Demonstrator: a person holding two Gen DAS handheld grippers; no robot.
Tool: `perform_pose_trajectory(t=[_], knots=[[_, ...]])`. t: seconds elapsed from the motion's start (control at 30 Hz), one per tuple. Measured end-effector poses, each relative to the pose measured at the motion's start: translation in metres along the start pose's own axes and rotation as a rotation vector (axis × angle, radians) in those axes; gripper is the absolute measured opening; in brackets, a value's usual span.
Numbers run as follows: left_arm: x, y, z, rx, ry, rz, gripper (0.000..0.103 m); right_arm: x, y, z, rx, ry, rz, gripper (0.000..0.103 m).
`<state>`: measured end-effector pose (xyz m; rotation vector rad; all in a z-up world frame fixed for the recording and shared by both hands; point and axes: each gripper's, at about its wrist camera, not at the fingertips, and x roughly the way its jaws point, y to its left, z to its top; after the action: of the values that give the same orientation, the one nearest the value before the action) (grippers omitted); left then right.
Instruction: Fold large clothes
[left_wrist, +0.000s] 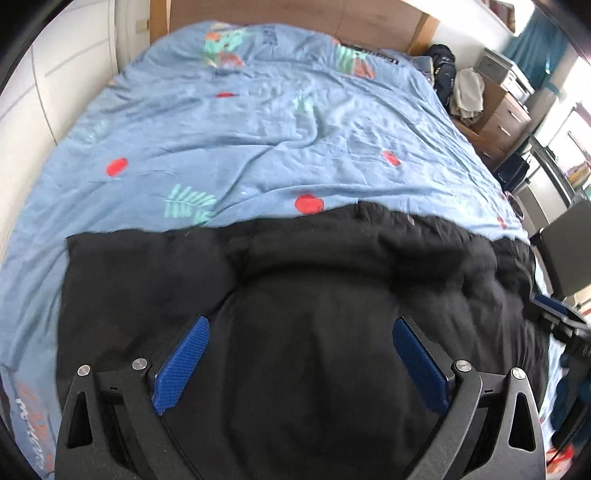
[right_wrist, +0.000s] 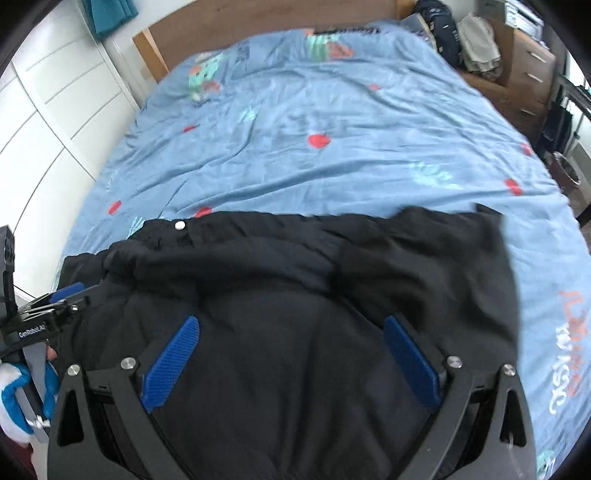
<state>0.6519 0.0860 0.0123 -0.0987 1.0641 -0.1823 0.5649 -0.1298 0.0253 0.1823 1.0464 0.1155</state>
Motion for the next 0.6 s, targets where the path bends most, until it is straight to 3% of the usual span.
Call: perform_pose_trajectory(t=[0.13,0.6], knots=[[0.021,0.009,-0.01,0.007,0.019,0.047,0.099,0.002,-0.02,-0.021,0.008,-0.002,-0.076,0.101],[0.084,0.023,0.02,-0.051,0.071,0.055,0.102,0.083,-0.067,0.003,0.157,0.067,-0.023,0.103]])
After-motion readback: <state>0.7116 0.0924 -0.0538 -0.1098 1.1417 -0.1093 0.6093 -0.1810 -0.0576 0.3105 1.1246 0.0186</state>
